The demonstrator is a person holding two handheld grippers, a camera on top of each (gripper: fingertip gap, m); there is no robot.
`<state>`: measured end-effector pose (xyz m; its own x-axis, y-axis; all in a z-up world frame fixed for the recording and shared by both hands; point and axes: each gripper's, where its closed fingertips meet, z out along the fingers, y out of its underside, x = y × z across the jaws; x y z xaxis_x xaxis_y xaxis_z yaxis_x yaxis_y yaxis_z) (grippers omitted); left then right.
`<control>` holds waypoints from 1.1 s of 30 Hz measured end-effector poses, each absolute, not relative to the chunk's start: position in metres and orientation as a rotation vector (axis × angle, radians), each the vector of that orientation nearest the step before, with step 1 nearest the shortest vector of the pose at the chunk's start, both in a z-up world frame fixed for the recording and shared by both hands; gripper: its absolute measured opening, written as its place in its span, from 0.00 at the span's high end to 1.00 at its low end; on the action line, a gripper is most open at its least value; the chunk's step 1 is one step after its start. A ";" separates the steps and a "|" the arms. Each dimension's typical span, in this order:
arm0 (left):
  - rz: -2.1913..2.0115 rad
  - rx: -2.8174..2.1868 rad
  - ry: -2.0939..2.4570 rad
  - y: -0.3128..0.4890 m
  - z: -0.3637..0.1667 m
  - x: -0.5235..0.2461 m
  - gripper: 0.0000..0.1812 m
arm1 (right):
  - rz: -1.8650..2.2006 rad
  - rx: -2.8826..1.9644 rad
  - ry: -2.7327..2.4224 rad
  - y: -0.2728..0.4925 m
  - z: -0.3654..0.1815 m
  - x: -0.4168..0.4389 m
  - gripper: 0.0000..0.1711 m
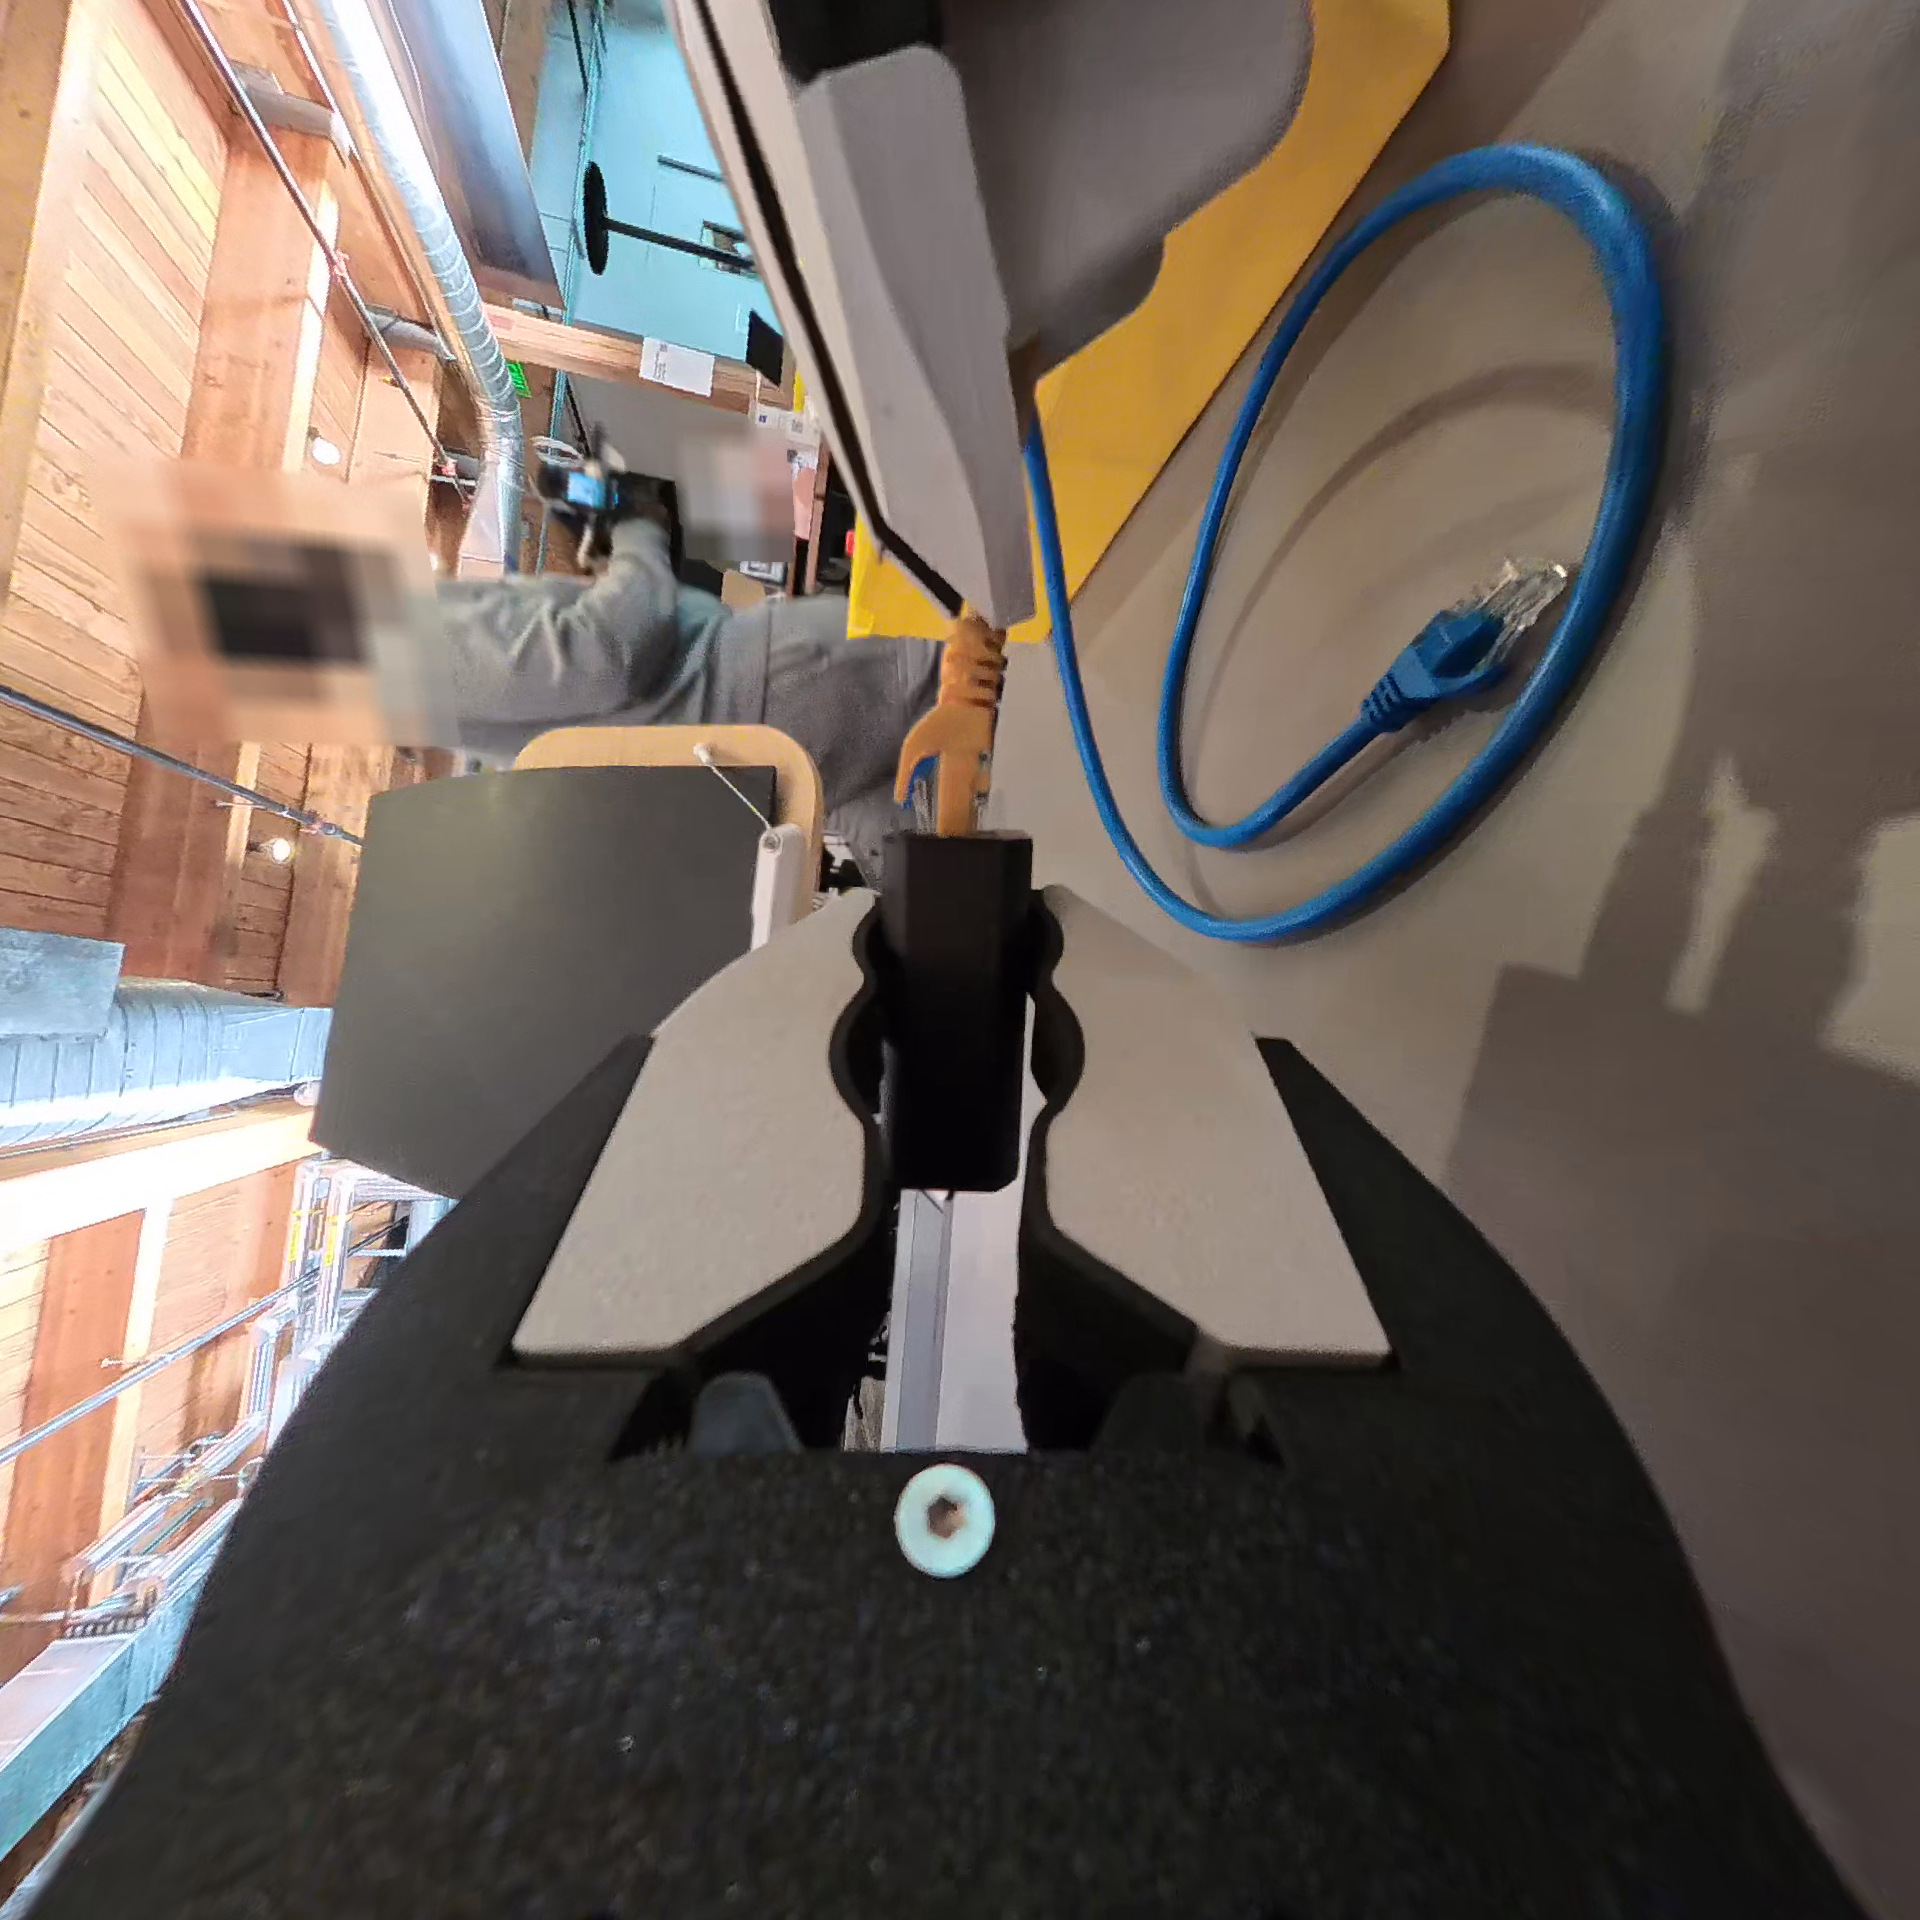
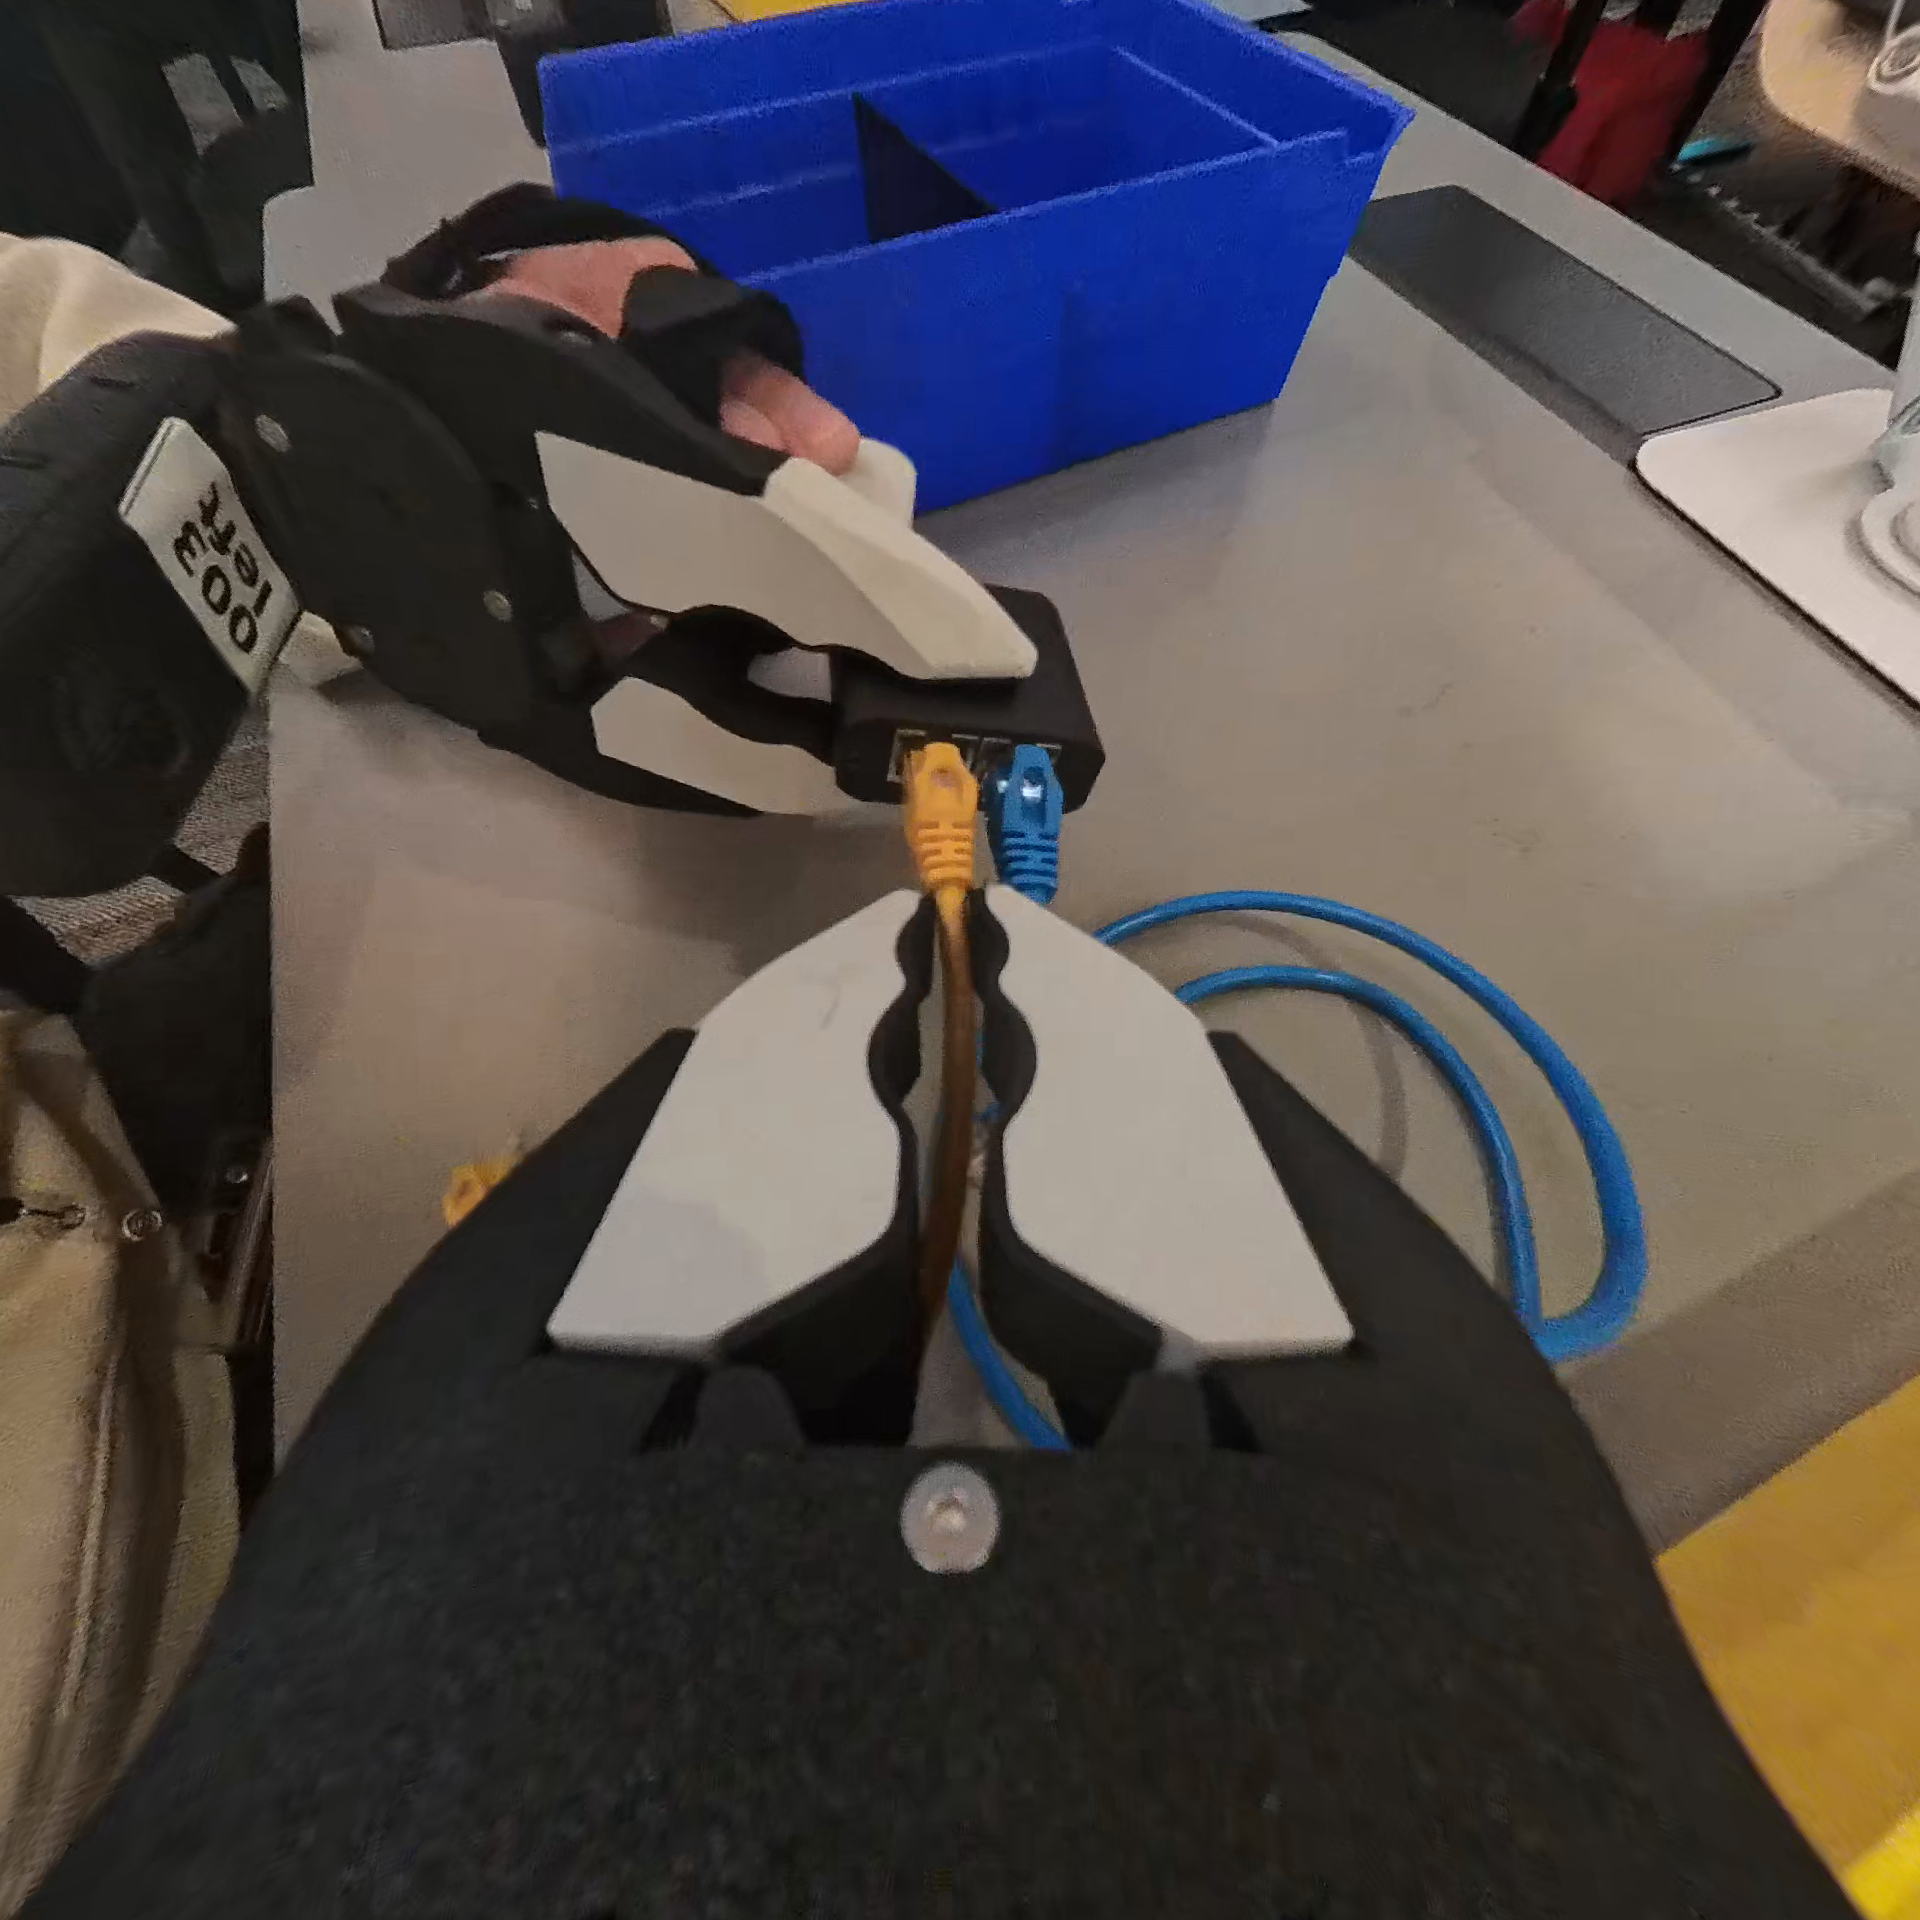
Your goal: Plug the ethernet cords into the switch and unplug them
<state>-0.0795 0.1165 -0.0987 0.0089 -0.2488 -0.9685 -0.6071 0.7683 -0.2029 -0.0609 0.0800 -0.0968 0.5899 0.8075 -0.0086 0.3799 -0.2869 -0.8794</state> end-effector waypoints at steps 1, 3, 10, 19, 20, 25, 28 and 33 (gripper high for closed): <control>0.317 -0.709 1.579 0.117 -0.100 -0.079 0.87 | 0.593 -1.894 -0.945 0.080 -0.098 -0.061 0.97; 0.283 -0.725 1.598 0.116 -0.103 -0.078 0.87 | 0.619 -1.917 -0.950 0.078 -0.099 -0.059 0.97; 0.272 -0.945 1.503 0.153 -0.089 -0.101 0.87 | 0.440 -1.965 -0.898 0.052 -0.071 -0.004 0.97; 0.321 -0.907 1.536 0.150 -0.106 -0.090 0.87 | 0.019 -1.658 -0.696 0.067 0.018 0.046 0.97; 0.321 -0.915 1.545 0.151 -0.108 -0.090 0.87 | -0.048 -1.583 -0.660 0.066 0.042 0.056 0.97; 0.320 -0.923 1.579 0.152 -0.117 -0.091 0.87 | -0.424 -1.399 -0.599 0.063 0.126 0.123 0.97; 0.302 -0.923 1.586 0.148 -0.117 -0.089 0.87 | -0.552 -1.412 -0.615 0.089 0.110 0.162 0.97; 0.327 -0.906 1.598 0.148 -0.119 -0.090 0.87 | -0.440 -1.735 -0.650 0.139 -0.024 0.195 0.97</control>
<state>-0.0896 0.1477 -0.1191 0.0138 -0.3692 -0.9293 -0.7046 0.6558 -0.2710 0.1953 0.1389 -0.0240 0.7744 0.1949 0.6019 0.6312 -0.1727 -0.7561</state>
